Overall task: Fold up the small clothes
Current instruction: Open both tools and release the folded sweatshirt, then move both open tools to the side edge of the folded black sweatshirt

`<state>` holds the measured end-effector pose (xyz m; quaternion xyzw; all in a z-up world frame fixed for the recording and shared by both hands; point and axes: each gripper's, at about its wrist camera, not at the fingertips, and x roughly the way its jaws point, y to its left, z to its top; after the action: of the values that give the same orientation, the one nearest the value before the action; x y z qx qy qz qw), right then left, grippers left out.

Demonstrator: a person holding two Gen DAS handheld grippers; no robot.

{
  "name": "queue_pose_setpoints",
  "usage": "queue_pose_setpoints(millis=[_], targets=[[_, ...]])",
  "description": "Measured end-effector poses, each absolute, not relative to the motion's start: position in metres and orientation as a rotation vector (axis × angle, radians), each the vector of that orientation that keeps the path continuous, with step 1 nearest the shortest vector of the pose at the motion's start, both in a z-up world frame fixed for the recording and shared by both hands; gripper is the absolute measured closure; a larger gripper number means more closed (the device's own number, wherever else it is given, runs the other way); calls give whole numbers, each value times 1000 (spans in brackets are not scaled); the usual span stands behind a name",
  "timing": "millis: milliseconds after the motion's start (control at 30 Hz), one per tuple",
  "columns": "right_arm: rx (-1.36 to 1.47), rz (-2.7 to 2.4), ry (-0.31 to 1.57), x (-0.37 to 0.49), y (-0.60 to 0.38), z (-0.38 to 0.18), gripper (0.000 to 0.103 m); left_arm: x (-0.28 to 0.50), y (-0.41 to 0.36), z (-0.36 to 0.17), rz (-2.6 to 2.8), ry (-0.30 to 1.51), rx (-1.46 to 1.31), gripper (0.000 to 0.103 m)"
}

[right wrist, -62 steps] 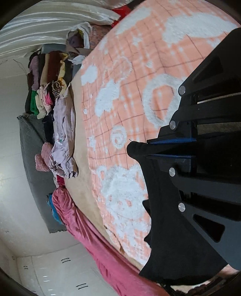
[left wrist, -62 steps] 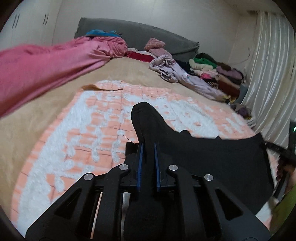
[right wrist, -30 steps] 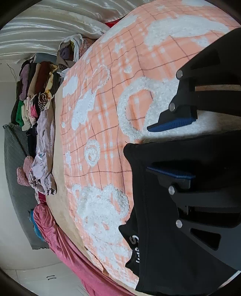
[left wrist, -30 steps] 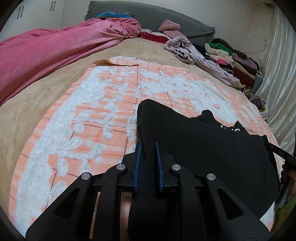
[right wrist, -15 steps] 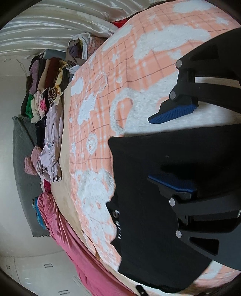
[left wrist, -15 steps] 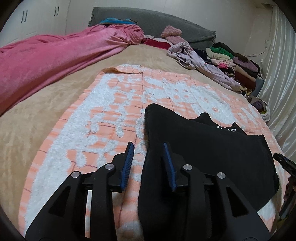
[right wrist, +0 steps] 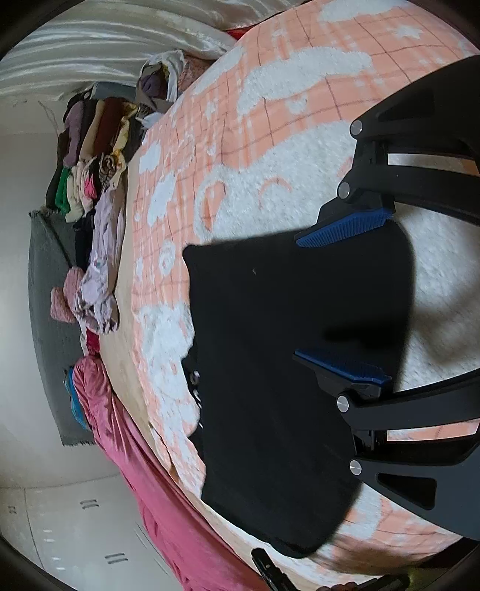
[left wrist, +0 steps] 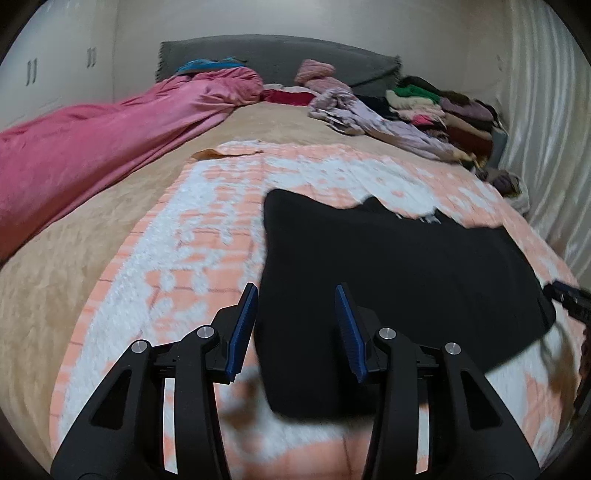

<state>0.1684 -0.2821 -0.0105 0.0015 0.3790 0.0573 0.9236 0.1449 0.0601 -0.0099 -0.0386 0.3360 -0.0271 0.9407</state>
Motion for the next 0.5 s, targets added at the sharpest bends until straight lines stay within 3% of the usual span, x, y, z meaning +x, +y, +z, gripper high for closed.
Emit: queue_pose_setpoints(millis=[100, 500], targets=[[0, 137, 795, 165, -277, -17, 48, 142, 49, -23, -55, 738, -23, 59], [16, 113, 864, 165, -278, -38, 47, 135, 46, -38, -38, 792, -36, 53]])
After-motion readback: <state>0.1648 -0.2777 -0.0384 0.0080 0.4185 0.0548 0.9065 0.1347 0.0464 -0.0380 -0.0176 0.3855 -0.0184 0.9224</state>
